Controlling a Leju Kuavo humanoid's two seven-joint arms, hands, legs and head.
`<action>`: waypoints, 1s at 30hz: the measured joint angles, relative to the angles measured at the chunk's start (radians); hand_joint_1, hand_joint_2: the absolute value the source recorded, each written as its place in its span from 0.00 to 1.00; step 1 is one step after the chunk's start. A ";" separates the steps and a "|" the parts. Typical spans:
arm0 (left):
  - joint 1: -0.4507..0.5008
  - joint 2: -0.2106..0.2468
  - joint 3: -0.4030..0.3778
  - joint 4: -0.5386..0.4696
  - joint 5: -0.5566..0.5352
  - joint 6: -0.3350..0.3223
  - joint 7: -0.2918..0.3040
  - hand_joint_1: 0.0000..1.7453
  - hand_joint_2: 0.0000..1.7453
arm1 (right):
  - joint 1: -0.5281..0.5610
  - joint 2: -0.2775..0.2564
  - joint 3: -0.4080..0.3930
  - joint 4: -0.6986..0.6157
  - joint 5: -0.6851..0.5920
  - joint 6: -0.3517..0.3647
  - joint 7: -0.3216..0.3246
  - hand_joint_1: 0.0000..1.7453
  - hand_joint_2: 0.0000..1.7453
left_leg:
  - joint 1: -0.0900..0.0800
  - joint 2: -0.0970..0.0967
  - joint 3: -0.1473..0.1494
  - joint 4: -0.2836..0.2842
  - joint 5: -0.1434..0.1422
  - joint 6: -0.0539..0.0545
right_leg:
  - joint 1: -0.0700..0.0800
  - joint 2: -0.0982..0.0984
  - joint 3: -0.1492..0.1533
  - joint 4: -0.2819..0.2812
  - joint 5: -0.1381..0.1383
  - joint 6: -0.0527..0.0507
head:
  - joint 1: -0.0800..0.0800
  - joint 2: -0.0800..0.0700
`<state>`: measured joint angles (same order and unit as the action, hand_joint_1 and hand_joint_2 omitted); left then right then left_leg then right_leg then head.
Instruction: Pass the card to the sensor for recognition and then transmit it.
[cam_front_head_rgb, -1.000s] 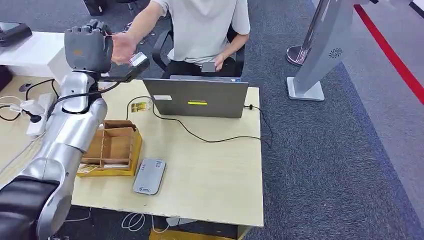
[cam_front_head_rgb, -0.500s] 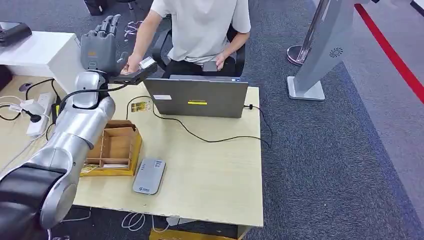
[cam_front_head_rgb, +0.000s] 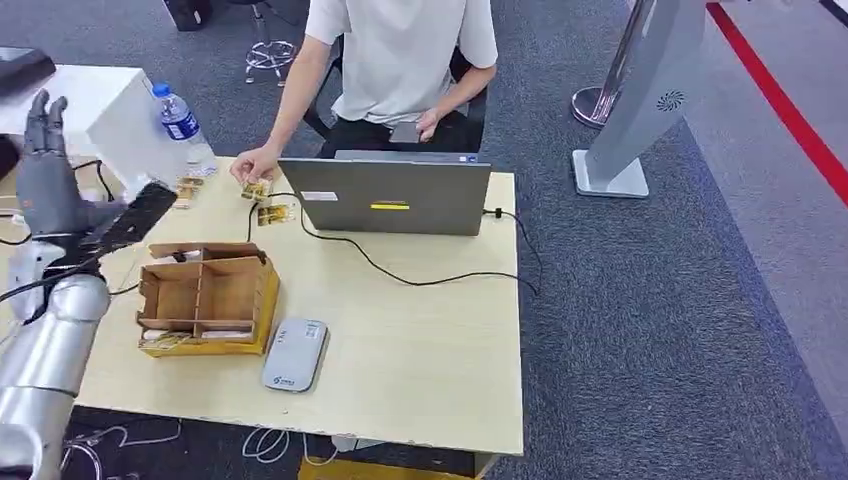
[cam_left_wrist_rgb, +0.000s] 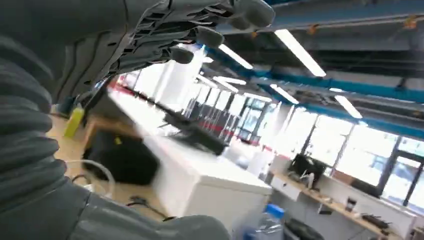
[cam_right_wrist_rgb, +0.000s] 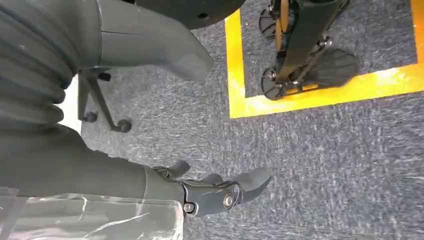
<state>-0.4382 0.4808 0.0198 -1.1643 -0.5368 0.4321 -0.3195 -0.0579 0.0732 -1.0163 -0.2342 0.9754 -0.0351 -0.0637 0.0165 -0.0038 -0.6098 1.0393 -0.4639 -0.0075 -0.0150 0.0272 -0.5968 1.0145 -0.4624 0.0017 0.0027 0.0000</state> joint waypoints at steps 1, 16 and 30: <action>0.043 0.023 0.061 0.000 0.048 -0.033 -0.032 0.00 1.00 | 0.001 0.000 -0.005 0.000 0.000 0.000 -0.001 0.00 1.00 | 0.000 0.001 0.001 0.000 -0.002 -0.003 | 0.000 0.002 0.000 0.000 0.000 -0.001 | -0.002 0.000; 0.297 0.041 0.943 0.693 0.682 -0.374 -0.238 0.00 1.00 | 0.007 -0.028 -0.036 0.000 0.027 0.027 -0.045 0.00 1.00 | 0.001 -0.006 0.003 -0.002 -0.007 -0.002 | 0.001 -0.004 0.004 -0.004 -0.008 0.000 | -0.005 0.000; 0.332 -0.195 1.289 0.898 0.892 -0.441 0.083 0.00 1.00 | -0.021 -0.042 -0.023 0.001 0.090 0.048 -0.053 0.00 1.00 | -0.001 -0.012 0.006 0.000 -0.008 0.001 | 0.000 -0.011 0.012 -0.006 -0.009 0.003 | -0.003 0.000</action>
<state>-0.1063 0.2853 1.3092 -0.2663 0.3547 -0.0092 -0.2364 -0.0789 0.0313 -1.0395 -0.2331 1.0650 0.0129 -0.1163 0.0160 -0.0153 -0.6040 1.0394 -0.4715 -0.0066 -0.0155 0.0165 -0.5852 1.0084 -0.4710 0.0049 -0.0008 0.0000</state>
